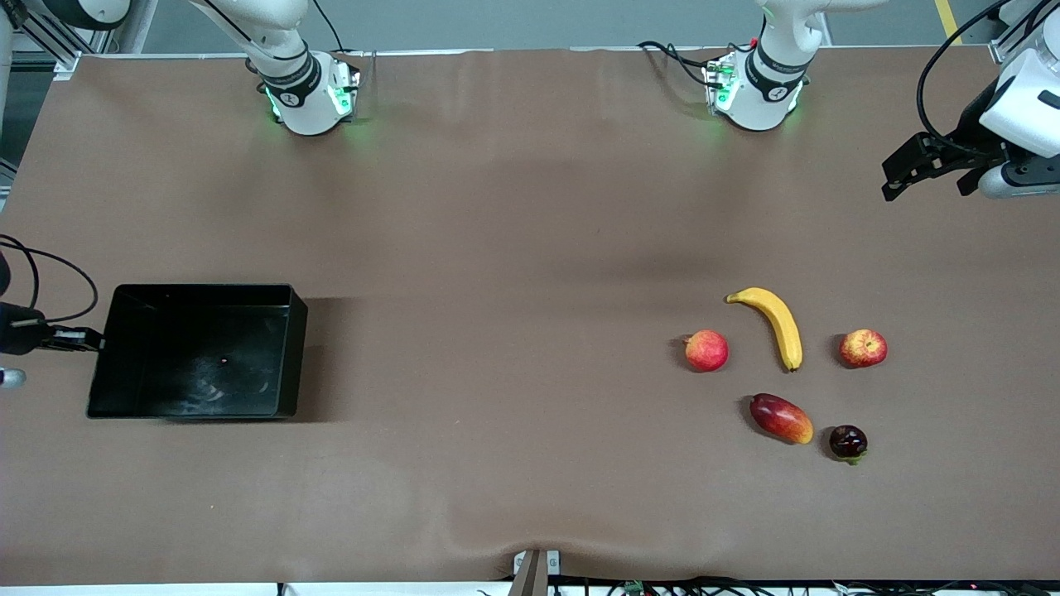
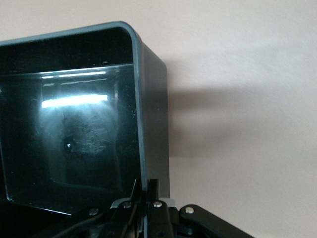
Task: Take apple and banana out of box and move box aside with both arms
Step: 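Release the box with the right gripper and raise it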
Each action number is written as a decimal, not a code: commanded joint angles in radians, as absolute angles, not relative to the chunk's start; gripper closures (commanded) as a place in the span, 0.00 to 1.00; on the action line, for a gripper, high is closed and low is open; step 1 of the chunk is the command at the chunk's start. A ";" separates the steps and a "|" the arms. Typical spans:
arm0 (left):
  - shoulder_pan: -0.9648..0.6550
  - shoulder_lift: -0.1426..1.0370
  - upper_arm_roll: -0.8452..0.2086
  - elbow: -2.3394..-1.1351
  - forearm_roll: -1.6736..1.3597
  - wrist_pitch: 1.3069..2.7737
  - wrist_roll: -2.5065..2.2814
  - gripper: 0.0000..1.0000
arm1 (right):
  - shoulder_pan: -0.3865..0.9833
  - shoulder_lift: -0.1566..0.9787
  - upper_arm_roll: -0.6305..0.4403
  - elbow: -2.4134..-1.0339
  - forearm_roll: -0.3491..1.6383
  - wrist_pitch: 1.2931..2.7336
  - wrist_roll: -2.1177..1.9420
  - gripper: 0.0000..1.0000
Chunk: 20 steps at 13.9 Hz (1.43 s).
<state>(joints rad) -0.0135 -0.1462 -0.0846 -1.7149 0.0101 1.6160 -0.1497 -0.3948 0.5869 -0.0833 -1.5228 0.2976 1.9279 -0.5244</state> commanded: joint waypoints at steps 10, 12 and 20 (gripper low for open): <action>-0.009 -0.049 -0.080 -1.603 0.005 1.603 -0.133 0.00 | -0.221 0.485 -0.061 -1.460 0.177 1.905 -0.286 0.00; -0.011 -0.049 -0.080 -1.605 0.005 1.601 -0.133 0.00 | -0.152 0.440 -0.063 -1.463 0.137 1.850 -0.159 0.00; -0.012 -0.049 -0.081 -1.603 0.005 1.595 -0.133 0.00 | 0.055 0.148 -0.057 -1.586 0.011 1.672 0.143 0.00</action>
